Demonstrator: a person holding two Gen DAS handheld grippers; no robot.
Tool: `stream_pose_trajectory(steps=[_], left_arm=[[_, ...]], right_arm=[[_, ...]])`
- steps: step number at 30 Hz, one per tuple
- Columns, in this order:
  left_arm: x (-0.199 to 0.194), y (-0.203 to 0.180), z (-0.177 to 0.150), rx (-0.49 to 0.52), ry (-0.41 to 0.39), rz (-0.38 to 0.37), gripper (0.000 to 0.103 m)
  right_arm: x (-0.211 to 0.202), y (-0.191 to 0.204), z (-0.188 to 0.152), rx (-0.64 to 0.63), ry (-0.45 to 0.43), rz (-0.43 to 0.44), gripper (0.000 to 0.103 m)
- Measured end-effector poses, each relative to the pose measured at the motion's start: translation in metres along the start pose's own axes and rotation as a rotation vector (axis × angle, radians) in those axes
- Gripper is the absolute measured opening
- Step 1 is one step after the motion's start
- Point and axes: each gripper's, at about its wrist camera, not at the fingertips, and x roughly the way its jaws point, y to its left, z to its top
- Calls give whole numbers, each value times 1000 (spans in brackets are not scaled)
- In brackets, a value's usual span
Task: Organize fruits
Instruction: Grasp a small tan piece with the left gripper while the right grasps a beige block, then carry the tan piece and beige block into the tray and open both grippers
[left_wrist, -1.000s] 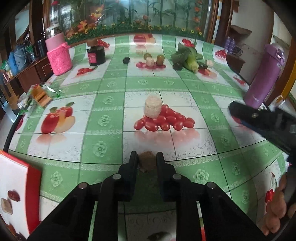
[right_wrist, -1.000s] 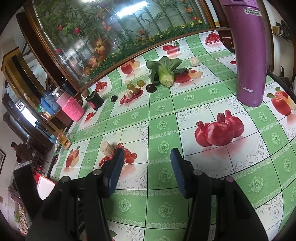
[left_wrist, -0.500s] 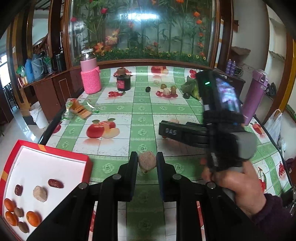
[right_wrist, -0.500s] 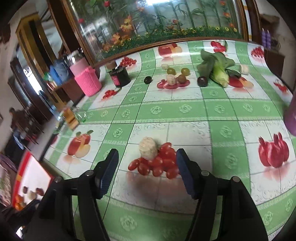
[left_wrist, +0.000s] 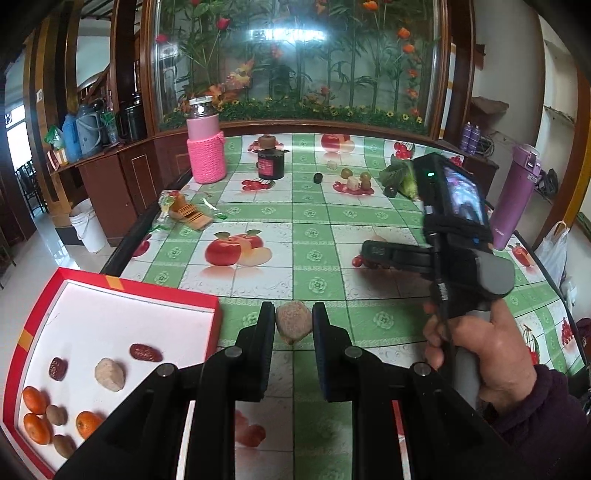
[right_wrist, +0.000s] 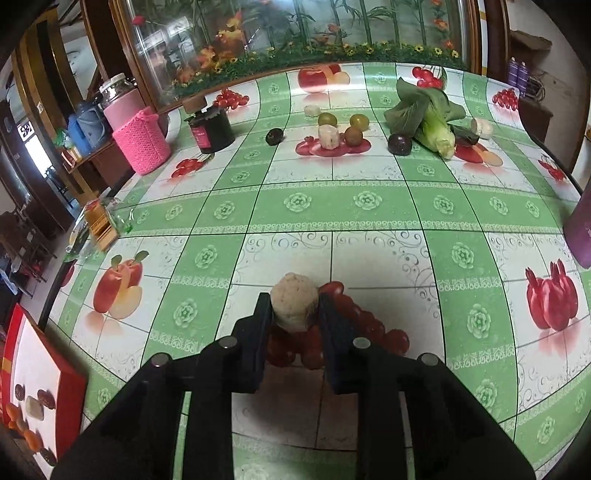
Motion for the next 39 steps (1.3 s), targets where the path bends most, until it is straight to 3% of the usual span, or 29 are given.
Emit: stream_pose_trajectory(steps=[4,9,18,23,27,39], left_arm=[[-16,16,-8,-6,-16,37,19],[-39,49,-23,-41,-30,91,19],[-79,115,-45,-133,-69,228,19],[-85,134,-58,-158,-67,276,19],[-86,143,-70,-167,-62,291,19],[-91,152,-86,-177,-68,302,19]], right_arm=[[-22,-2,-9,42,-14,103,27],[-64,14,-30,63,-97,282,27],[-111,93,-79,-72,-162,484,27],[-125,137,-100,-166,-139,526,27],[-131,172,-122,-279,-131,495,27],[-127,197,-154,-329,-86,472,27]])
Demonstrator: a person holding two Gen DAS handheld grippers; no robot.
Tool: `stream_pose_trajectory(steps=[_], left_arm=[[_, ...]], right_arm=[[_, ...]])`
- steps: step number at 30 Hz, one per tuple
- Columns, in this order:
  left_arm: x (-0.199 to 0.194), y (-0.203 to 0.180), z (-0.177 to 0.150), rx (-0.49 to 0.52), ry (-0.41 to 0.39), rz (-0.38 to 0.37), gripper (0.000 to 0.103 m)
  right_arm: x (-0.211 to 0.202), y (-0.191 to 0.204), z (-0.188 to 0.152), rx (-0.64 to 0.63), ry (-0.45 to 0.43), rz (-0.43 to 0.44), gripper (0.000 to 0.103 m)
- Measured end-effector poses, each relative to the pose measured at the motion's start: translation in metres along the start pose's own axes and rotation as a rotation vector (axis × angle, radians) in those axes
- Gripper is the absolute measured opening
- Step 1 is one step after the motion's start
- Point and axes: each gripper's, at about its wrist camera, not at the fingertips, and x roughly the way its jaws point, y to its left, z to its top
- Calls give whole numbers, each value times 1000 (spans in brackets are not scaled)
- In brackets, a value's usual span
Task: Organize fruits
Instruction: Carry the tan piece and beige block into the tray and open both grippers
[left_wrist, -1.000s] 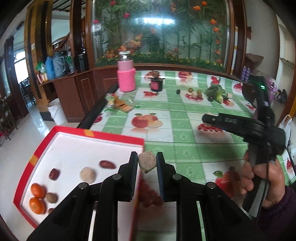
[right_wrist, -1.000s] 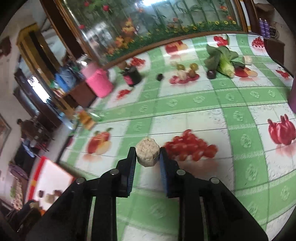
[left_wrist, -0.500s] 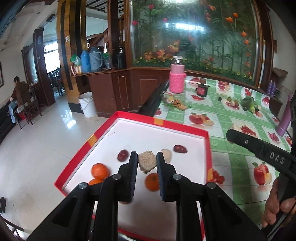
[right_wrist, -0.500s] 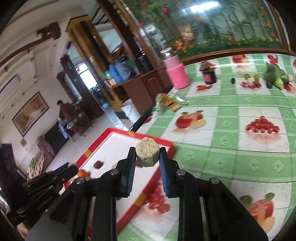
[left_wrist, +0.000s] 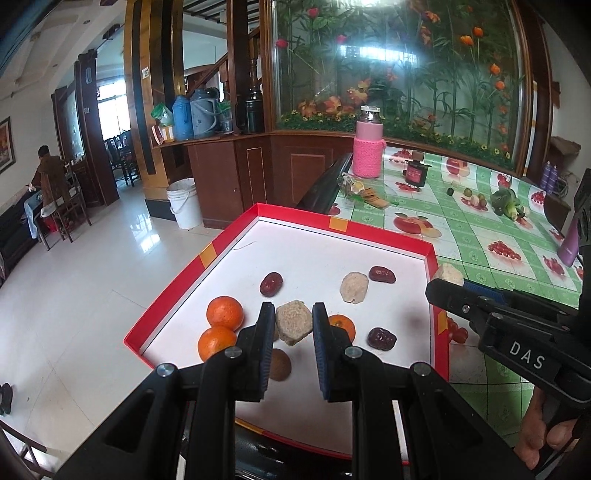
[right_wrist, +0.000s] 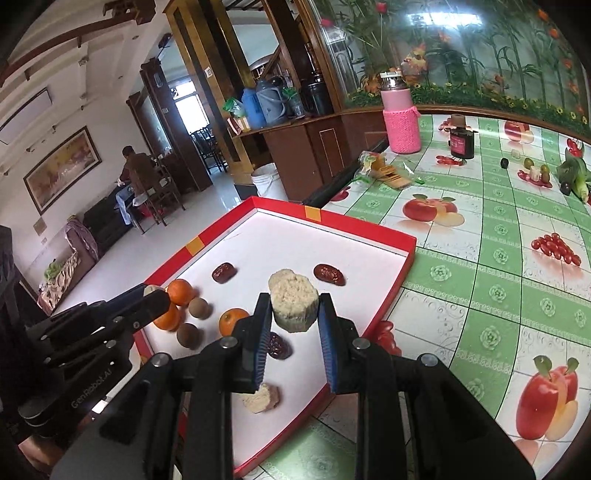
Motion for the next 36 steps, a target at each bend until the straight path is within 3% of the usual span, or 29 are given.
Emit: stream_pose_trajectory(steps=[26,31,36], left_arm=[[27,11,-13,-12,84,21,19],[35,10,-1,4,97,22,19],[51,13,22,11,102,74,19]], right_arm=[[26,-8,-6,40,49,-19,27],[33,-5,-3,38,68,-13,27],[42,1,0,30,81,-9,27]])
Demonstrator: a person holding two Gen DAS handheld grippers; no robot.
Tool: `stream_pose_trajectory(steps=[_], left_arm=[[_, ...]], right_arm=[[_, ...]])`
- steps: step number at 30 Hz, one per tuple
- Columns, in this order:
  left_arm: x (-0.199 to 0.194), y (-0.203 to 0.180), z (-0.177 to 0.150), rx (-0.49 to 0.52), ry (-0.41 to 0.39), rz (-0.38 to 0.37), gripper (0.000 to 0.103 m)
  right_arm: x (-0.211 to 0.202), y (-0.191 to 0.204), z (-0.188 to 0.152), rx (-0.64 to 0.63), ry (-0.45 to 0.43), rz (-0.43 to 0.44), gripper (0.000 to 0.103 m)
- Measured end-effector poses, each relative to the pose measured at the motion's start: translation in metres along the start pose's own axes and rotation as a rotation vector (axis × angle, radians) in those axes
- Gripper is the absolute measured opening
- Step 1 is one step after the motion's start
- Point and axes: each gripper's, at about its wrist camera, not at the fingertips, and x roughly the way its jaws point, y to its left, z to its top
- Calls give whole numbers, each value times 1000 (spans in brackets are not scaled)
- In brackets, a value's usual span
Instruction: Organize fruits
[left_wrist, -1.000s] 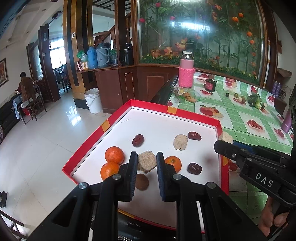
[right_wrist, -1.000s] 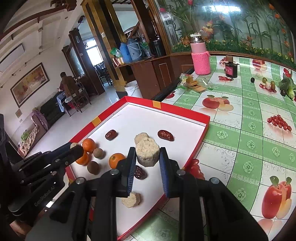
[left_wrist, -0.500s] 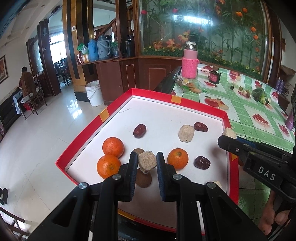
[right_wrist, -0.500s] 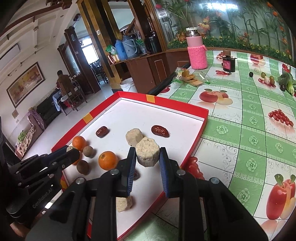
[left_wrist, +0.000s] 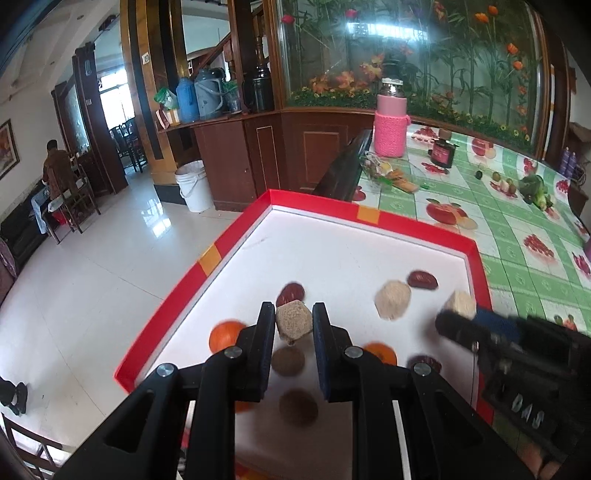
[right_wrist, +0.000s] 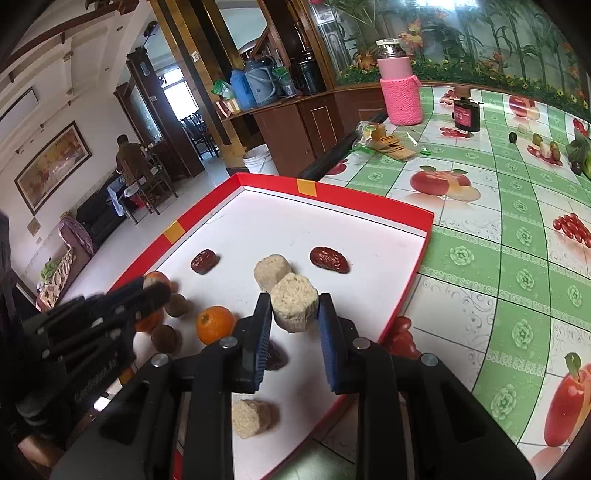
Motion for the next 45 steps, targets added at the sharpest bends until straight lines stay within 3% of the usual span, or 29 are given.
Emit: stream_pose_trajectory(steps=[8,18,23,28,32,34,38,44,45], left_arm=[[42,-10,16,6,159,-33,19],[54,-12,12,20,219,-15,24],[43,-10,9,18,181,15,43],[19,-4,6,-3,104,28,59],[-9,1,5,-19,15,48,68],[-25,1,4,-16,-41,56,78],[-56,-2,3,13,-142,91,83],[-78,1,1,14,-193,110,93],[-81,2,0,9,-204,128,99]], right_arm=[[13,-3,3,34,45,-6,27],[22,-6,8,36,101,-32,28],[22,-4,7,14,120,-48,29],[10,-3,6,6,98,-35,53],[-7,-1,2,-19,57,-49,57],[-18,-2,0,-16,30,-30,57],[-40,2,-1,-63,-48,-53,63],[-70,12,-1,-135,-157,-117,78],[-72,13,-1,-142,-166,-122,79]])
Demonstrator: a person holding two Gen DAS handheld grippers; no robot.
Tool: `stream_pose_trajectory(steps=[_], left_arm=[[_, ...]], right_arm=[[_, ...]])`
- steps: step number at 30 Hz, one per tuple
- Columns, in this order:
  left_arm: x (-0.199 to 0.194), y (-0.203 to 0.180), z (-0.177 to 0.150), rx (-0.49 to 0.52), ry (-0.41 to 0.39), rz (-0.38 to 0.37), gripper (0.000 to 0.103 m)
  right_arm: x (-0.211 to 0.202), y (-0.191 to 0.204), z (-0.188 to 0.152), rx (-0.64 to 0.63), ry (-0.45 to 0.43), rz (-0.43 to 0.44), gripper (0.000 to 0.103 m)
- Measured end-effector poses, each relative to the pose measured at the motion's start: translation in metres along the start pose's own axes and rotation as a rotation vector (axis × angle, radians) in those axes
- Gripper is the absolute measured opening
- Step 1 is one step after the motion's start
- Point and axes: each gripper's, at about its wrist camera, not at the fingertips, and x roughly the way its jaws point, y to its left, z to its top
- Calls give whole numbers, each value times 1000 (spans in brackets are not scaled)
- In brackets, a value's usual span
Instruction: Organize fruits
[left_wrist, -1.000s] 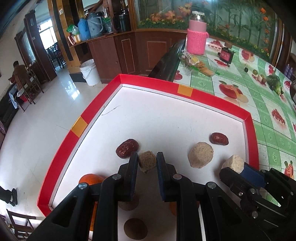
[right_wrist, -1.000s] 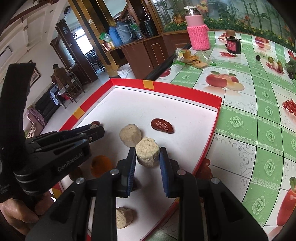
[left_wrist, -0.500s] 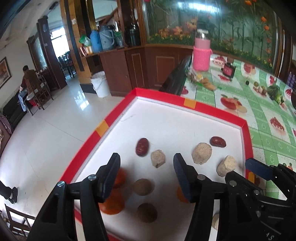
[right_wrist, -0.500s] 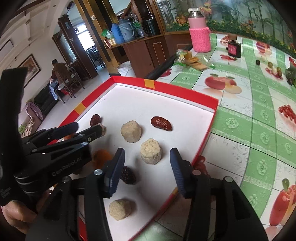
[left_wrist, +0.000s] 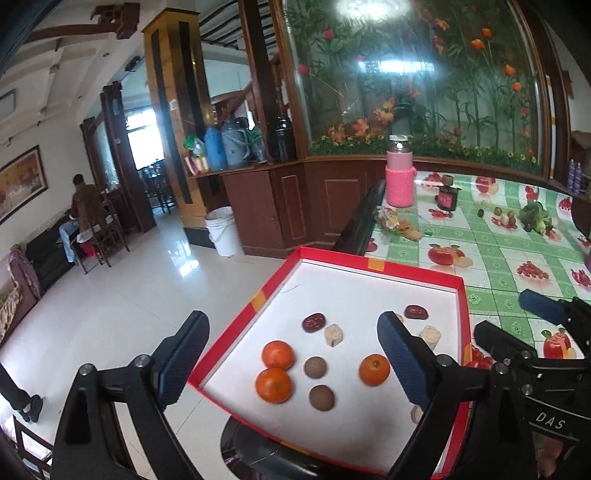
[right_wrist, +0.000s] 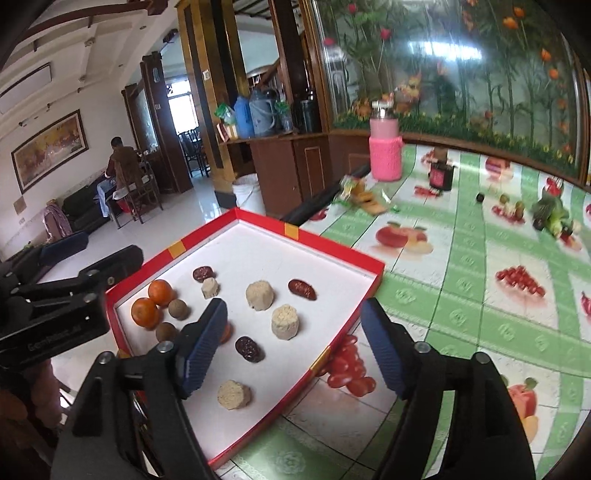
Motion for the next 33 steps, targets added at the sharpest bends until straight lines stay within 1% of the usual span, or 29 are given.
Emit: stream_pose_trajectory(steps=[1,3,6,10,14,17,20,26,33], left_arm=[[-3,1,-2,-3,-13,17,103],[-10,5,-4,-10,-45,44,103],[-12,11,-6,-34,-33,27,103],[-13,15,-9,-41,-30,28,103],[-16,18,-12,-38,-26,40,103],[-16,20,-14,-38,-17,50,103],[-13,20,-15,-27,-10,78,103],[-8,25,-19,-34,18,79,103],[-5,31,-22,-52,37,85,103]], right_arm=[[-3,1,0,-8,-8,-5,80],[-8,1,1,-19,-26,-13,81],[-16,3,-1,-22,-51,-11,87],[-23,2,-2,-27,-93,-16,96],[-26,2,-1,-30,-116,-31,101],[-26,4,-1,-23,-120,-24,102],[-25,8,-1,-33,-118,-22,103],[-22,15,-4,-55,-112,-32,103],[-17,17,-4,-32,-91,-17,103]])
